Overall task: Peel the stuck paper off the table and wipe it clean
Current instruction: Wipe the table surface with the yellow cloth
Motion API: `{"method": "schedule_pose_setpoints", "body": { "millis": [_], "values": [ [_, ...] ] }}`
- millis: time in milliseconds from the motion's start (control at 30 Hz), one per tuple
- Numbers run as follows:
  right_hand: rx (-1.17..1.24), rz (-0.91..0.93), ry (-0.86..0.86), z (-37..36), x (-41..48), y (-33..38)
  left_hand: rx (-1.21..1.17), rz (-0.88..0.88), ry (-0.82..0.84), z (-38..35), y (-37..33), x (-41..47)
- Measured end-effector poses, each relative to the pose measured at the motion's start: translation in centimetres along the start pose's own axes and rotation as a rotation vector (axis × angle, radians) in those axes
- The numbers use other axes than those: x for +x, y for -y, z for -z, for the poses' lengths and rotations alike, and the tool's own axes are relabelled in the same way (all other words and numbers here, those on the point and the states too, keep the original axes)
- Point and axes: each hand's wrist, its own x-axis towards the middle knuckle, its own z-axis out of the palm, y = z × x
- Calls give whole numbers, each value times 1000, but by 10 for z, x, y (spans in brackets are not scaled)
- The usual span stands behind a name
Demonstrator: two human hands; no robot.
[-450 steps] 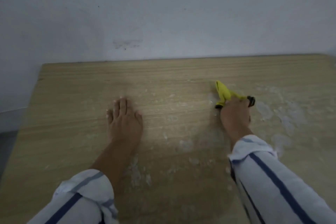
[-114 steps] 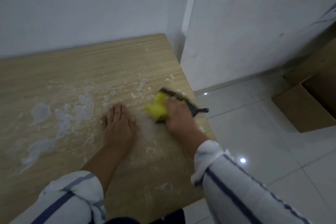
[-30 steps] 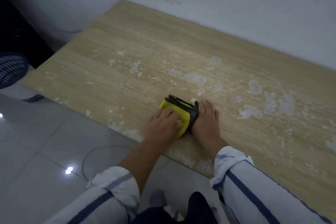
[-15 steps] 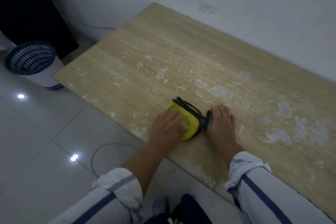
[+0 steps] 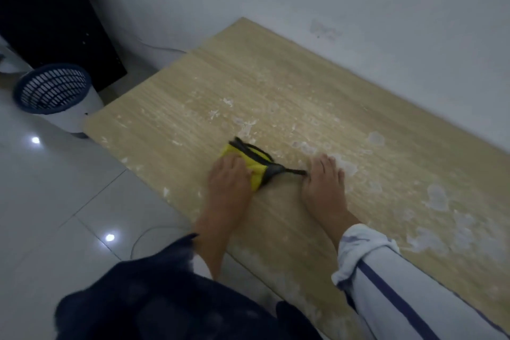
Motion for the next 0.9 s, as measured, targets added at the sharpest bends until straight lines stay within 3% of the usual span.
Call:
{"method": "schedule_pose_setpoints", "body": {
  "millis": [100, 200, 233, 367, 433, 500, 633, 700, 800, 900],
  "values": [
    [-7, -36, -12, 4, 17, 9, 184, 361, -69, 27, 83, 26],
    [25, -88, -29, 1, 36, 35, 26, 710, -202, 49, 132, 56],
    [36, -95, -30, -2, 42, 48, 12, 674, -190, 49, 131, 64],
    [70, -65, -14, -15, 64, 96, 6, -31, -46, 25, 108, 66],
    [67, -53, -5, -18, 74, 109, 80, -166, 23, 19, 142, 85],
    [63, -75, -23, -18, 80, 115, 174, 14, 6, 27, 186, 111],
    [41, -185, -43, -11, 84, 118, 58, 709, -143, 64, 228, 164],
    [64, -234, -22, -8, 85, 122, -18, 797, -141, 69, 213, 177],
    [148, -248, -1, -2, 89, 132, -53, 434, -67, 47, 167, 180],
    [291, -252, 32, 9, 90, 148, -236, 56, 13, 32, 108, 162]
  ]
}}
